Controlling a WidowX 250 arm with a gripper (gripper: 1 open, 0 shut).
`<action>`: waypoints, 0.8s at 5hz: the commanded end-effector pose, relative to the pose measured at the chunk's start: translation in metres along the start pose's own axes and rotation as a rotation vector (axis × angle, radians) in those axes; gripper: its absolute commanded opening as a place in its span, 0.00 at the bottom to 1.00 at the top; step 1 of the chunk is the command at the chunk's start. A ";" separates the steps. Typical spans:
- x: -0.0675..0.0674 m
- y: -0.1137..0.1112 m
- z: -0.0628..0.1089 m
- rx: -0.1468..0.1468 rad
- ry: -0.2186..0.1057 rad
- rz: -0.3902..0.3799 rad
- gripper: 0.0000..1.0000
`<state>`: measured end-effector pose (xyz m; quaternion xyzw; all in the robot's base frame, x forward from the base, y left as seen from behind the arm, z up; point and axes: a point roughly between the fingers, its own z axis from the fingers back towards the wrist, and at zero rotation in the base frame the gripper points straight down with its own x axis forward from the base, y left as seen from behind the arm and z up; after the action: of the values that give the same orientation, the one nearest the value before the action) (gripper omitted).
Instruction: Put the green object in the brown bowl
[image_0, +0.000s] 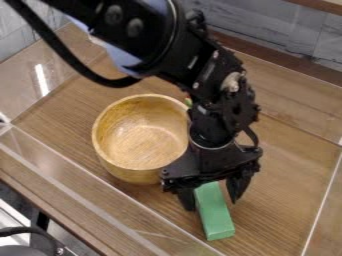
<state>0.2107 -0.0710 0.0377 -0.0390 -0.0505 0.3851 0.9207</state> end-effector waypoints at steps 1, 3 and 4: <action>0.004 -0.008 0.010 -0.025 -0.025 -0.032 1.00; 0.010 -0.008 0.008 -0.024 -0.023 -0.025 1.00; 0.013 -0.007 0.006 -0.025 -0.018 -0.009 1.00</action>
<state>0.2144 -0.0656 0.0377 -0.0354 -0.0504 0.3790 0.9234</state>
